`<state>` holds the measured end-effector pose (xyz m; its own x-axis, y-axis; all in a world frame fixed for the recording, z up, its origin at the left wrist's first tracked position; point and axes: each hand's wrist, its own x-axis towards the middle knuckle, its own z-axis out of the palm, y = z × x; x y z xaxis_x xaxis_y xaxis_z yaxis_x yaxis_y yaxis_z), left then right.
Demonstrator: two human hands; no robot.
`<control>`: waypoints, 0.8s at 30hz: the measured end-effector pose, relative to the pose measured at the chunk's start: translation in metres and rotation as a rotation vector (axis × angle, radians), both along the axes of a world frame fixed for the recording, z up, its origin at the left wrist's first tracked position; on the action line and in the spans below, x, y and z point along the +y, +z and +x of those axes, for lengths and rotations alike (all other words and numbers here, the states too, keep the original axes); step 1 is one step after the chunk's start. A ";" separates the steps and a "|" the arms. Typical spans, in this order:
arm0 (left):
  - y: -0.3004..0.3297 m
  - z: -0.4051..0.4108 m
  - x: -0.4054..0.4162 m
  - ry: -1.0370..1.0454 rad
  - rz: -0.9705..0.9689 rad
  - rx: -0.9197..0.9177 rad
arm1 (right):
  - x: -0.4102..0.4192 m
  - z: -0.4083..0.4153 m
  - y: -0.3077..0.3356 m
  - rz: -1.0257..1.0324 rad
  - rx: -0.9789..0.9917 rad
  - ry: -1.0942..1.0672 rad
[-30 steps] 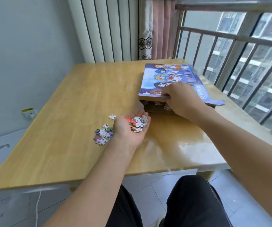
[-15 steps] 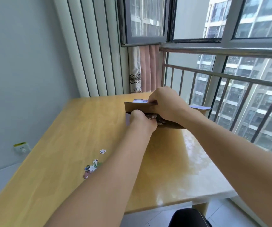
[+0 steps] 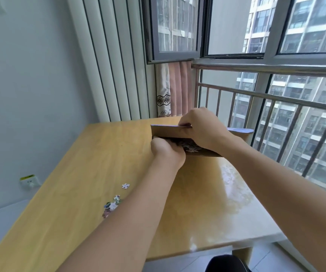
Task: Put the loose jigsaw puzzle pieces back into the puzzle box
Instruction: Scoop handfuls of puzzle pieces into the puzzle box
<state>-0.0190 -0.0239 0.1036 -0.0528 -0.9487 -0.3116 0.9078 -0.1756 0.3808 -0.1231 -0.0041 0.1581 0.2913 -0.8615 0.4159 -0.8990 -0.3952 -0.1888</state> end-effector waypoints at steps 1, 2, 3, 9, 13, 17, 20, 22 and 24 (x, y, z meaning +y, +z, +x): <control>-0.003 0.003 0.004 -0.011 -0.029 0.005 | 0.001 0.002 -0.003 -0.008 0.016 -0.002; -0.006 0.007 0.006 -0.013 -0.026 -0.027 | 0.002 0.004 -0.004 -0.020 0.033 -0.009; -0.006 0.009 0.010 -0.028 -0.040 -0.054 | 0.002 0.005 -0.003 -0.042 0.050 -0.023; 0.047 0.036 0.013 0.097 -0.376 -0.694 | -0.026 -0.004 0.069 -0.405 0.019 -0.137; 0.076 0.050 -0.006 0.104 -0.468 -0.801 | -0.040 0.000 0.098 -0.425 0.064 -0.089; 0.050 0.053 -0.023 0.173 -0.459 -0.879 | -0.039 0.011 0.079 -0.449 0.064 -0.057; 0.005 0.067 -0.022 0.199 -0.438 -1.104 | -0.035 0.021 0.036 -0.422 0.057 -0.039; -0.026 0.077 -0.019 0.145 -0.338 -1.207 | -0.030 0.021 0.005 -0.329 0.082 -0.037; -0.045 0.085 -0.017 0.123 -0.272 -1.264 | -0.027 0.014 -0.012 -0.309 0.053 -0.071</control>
<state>0.0659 -0.0408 0.0585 0.2261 -0.9666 0.1207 -0.0997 0.1003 0.9900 -0.1086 -0.0311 0.1464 0.2635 -0.7155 0.6470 -0.9317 -0.3626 -0.0215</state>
